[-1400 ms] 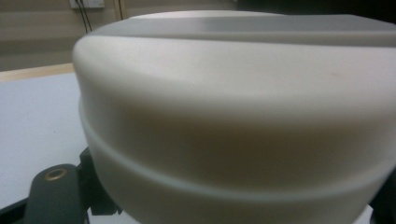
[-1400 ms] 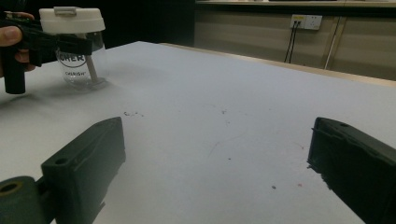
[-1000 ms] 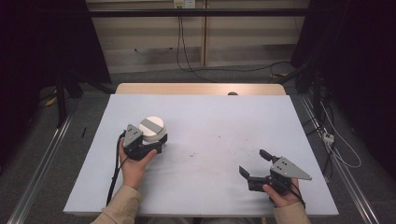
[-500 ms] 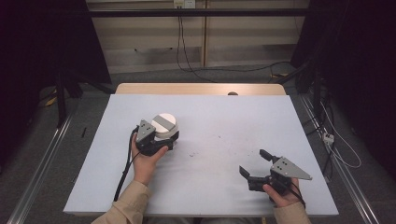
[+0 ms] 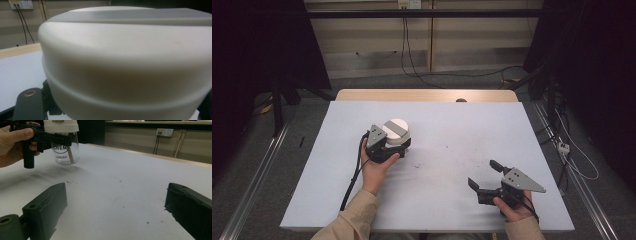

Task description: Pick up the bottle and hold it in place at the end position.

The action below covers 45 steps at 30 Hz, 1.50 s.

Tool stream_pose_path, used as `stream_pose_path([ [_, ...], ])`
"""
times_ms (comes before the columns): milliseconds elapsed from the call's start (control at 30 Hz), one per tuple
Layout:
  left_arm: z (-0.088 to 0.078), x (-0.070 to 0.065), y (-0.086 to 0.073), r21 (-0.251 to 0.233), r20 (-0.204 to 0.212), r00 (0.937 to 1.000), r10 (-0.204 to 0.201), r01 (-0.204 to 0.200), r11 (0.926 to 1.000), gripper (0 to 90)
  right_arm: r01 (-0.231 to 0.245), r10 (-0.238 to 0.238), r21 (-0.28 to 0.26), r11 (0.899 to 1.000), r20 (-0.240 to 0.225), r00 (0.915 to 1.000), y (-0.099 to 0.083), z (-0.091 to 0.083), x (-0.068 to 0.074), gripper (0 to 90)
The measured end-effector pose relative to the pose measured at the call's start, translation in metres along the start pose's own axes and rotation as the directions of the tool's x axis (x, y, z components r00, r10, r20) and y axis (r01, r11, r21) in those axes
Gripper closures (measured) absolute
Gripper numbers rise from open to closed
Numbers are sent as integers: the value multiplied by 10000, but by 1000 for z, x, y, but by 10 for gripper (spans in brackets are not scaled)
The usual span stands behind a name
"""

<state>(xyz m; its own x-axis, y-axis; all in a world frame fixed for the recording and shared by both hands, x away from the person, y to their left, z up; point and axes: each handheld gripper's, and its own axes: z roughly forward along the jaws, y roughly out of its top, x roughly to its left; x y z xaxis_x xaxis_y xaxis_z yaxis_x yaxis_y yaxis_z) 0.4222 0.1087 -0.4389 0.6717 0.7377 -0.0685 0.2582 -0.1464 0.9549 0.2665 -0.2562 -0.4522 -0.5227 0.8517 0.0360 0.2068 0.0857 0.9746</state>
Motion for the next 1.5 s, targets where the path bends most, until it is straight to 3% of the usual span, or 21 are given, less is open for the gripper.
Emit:
stream_pose_path([
  [1067,42,-20,5,323,654,9968,463,-484,9983,184,-89,89,18,10000,-33,10000,-1,1,-1,35],
  [1500,51,-25,5,327,735,9959,528,-553,9979,184,-53,53,50,10000,-55,10000,-2,1,-2,35],
])
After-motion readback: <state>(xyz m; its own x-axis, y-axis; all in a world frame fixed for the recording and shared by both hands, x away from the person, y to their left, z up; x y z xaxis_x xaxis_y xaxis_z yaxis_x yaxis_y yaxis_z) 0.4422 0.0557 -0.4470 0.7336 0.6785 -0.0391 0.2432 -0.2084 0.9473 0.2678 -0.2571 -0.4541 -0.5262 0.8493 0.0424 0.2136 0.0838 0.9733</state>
